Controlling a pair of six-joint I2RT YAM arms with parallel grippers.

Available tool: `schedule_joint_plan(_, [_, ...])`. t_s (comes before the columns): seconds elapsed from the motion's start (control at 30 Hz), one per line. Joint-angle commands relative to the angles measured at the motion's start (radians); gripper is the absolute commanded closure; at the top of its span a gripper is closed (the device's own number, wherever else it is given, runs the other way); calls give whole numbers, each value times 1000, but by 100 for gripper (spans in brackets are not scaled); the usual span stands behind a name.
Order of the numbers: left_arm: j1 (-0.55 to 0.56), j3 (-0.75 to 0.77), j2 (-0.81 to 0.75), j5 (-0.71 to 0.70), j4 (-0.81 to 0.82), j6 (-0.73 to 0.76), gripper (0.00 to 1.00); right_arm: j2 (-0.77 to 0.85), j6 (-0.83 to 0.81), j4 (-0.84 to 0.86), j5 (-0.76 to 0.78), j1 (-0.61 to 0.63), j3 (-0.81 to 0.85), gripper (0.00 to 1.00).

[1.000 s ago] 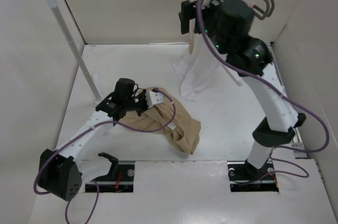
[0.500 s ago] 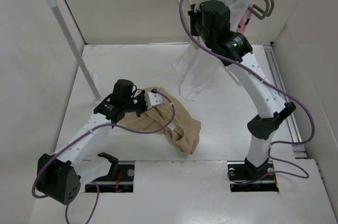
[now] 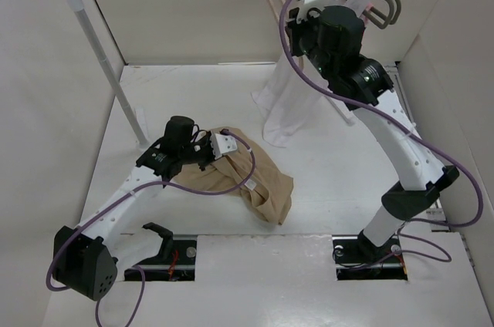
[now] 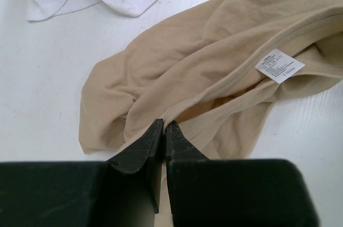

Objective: Place the t-shirt on the hanger
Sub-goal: Grab a hanger with the right arm

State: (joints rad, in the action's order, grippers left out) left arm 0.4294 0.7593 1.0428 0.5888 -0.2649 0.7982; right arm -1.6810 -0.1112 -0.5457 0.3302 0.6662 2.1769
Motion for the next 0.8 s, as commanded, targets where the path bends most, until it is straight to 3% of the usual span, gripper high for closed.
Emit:
schedule_joint_plan(0.0, [-6, -8, -24, 2, 32, -25, 100, 95, -53, 153, -43, 32, -25, 100])
schedule_joint_plan(0.13, [-6, 1, -24, 2, 41, -48, 100, 144, -53, 138, -65, 65, -120, 100])
schedule_joint_plan(0.27, [-15, 12, -24, 11, 32, -60, 100, 254, -41, 112, -105, 128, -317, 100])
schedule_joint_plan(0.47, [-15, 32, -15, 20, 1, -70, 100, 542, 105, 38, -152, 197, -701, 100])
schedule_joint_plan(0.57, [-15, 41, -4, 20, 1, -70, 100, 703, 211, -133, -152, 219, -849, 100])
schedule_joint_plan(0.77, [-15, 74, 43, -30, 10, -105, 100, 877, 379, -376, -232, 271, -941, 100])
